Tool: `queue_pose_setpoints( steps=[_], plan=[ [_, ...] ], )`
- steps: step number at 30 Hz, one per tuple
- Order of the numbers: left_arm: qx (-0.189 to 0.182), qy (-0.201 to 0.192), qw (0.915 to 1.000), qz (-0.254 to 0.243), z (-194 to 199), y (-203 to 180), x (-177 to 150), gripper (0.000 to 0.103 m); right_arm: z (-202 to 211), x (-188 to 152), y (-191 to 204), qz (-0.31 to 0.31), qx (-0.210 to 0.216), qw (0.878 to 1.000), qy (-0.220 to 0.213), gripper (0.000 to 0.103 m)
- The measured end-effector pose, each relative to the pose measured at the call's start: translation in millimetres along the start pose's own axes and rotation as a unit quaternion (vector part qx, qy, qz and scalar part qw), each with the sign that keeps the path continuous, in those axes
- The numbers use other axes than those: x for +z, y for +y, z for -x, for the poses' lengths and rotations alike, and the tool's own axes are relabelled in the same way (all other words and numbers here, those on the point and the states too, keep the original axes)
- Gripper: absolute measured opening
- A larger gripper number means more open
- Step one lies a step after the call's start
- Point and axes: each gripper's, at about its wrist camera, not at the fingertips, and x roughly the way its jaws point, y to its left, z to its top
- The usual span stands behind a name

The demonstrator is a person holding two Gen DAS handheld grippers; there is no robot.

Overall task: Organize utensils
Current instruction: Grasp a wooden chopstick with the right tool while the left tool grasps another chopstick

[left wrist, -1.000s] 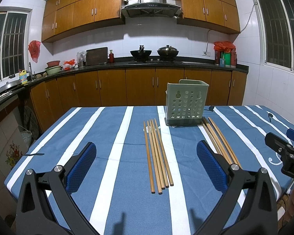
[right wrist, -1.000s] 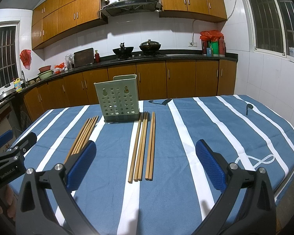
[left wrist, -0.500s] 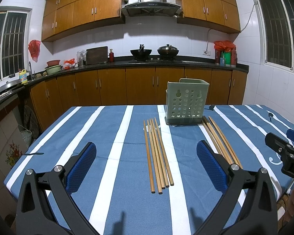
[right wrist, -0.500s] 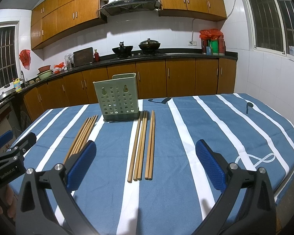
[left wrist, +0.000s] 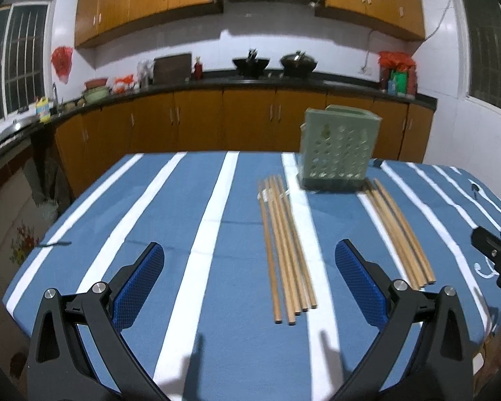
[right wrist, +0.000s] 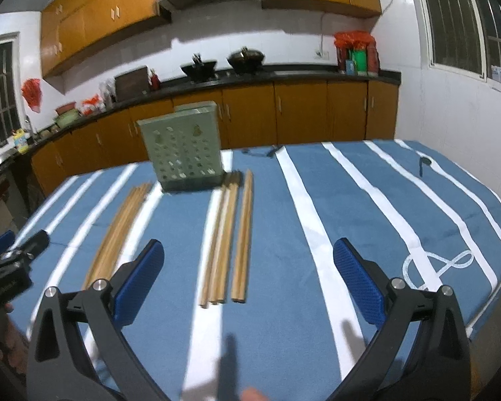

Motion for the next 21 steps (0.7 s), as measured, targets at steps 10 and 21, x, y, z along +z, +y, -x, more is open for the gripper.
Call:
queue_pose_setpoints(
  steps=[10, 21],
  plan=[
    [-0.001, 0.090, 0.9959, 0.007, -52.2, 11.2, 5.1, 0.066, -72.7, 5.4, -19.0, -0.045, 0.019, 0.992, 0.114, 0.036],
    [-0.035, 0.145, 0.9888, 0.008, -83.1, 8.2, 2.2, 0.043, -121.0, 9.8, -4.8, -0.021, 0.034, 0.984, 0.174, 0.015]
  ],
)
